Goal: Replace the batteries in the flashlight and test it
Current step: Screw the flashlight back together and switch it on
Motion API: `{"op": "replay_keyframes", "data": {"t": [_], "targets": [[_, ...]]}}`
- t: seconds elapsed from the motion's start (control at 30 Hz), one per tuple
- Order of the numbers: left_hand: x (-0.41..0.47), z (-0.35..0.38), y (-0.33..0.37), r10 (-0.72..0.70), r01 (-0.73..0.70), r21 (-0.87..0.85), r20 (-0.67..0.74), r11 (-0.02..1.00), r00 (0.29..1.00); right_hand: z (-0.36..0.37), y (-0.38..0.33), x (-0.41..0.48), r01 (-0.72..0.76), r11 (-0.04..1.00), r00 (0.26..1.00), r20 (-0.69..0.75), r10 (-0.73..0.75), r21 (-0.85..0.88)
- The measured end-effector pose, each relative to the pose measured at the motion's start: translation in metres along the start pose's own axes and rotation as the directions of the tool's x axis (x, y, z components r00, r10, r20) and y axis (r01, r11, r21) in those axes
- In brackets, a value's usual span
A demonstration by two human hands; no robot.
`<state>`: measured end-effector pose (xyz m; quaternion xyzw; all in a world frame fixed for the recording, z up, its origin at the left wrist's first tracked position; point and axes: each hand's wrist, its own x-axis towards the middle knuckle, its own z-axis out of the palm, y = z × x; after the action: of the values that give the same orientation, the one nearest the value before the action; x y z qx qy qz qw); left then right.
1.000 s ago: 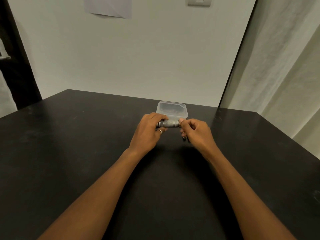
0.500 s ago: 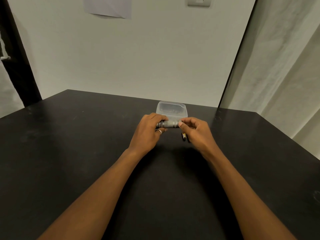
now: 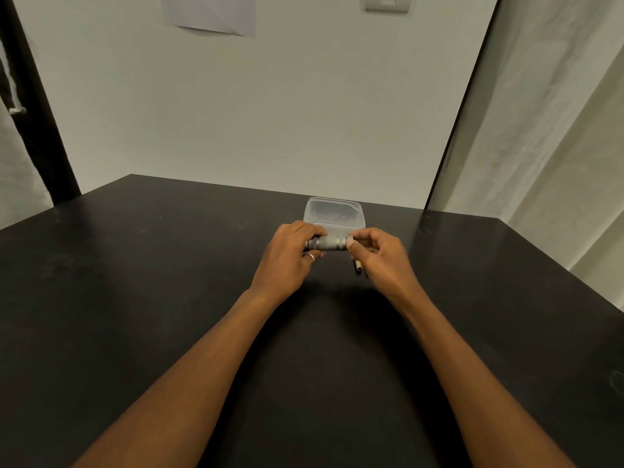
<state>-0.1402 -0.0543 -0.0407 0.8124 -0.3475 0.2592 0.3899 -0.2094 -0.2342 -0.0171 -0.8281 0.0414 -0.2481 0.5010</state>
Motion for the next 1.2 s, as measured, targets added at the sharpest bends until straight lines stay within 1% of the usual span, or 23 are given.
{"op": "replay_keyframes", "data": {"t": [0.13,0.2,0.27,0.33,0.4,0.53,0.67,0.73,0.9,1.0,1.13,1.2], "targets": [[-0.0004,-0.0005,0.0020,0.014,-0.014,-0.011,0.003,1.000,1.000,0.0012,-0.0005,-0.0045,-0.011,0.985,0.999,-0.032,0.005,-0.172],[-0.0008,-0.0006,0.0026,0.020,-0.020,-0.015,0.004,1.000,1.000,0.0021,-0.0011,-0.0060,-0.009,0.977,0.999,-0.044,-0.001,-0.215],[-0.0006,-0.0007,0.0021,0.015,-0.015,-0.018,-0.001,1.000,1.000,0.0024,-0.0006,-0.0048,-0.016,0.985,0.999,-0.047,0.008,-0.174],[-0.0003,-0.0006,0.0017,0.008,-0.008,-0.015,-0.006,1.000,1.000,0.0010,-0.0009,-0.0030,-0.019,0.997,1.000,-0.013,0.018,-0.070],[-0.0003,-0.0007,0.0018,0.007,-0.007,-0.016,-0.011,1.000,1.000,0.0004,-0.0008,-0.0021,0.001,1.000,1.000,0.019,0.000,-0.021],[0.0001,-0.0007,0.0020,0.002,-0.002,-0.011,-0.006,1.000,1.000,0.0008,-0.0012,-0.0022,0.000,0.999,1.000,-0.006,0.000,-0.039],[-0.0005,-0.0004,0.0026,0.016,-0.016,-0.007,0.010,1.000,1.000,0.0022,-0.0025,-0.0051,-0.030,0.985,0.999,-0.030,0.026,-0.170],[-0.0009,-0.0001,0.0025,0.020,-0.020,-0.005,0.012,1.000,1.000,0.0020,-0.0025,-0.0062,-0.032,0.980,0.999,-0.034,0.026,-0.196],[-0.0002,-0.0003,0.0014,-0.003,0.003,-0.011,-0.008,1.000,1.000,0.0013,-0.0017,-0.0032,0.001,1.000,1.000,0.005,-0.001,-0.007],[-0.0002,-0.0002,0.0014,-0.012,0.012,-0.024,-0.011,1.000,1.000,0.0004,-0.0023,-0.0045,0.010,0.998,1.000,-0.006,-0.011,-0.056],[-0.0009,-0.0002,0.0041,0.005,-0.005,-0.030,0.003,1.000,1.000,-0.0002,-0.0015,-0.0089,-0.001,0.977,0.999,-0.032,-0.006,-0.215],[-0.0012,-0.0002,0.0053,0.003,-0.003,-0.033,0.001,0.999,1.000,0.0011,-0.0014,-0.0099,0.018,0.978,0.999,-0.029,-0.025,-0.206]]}}
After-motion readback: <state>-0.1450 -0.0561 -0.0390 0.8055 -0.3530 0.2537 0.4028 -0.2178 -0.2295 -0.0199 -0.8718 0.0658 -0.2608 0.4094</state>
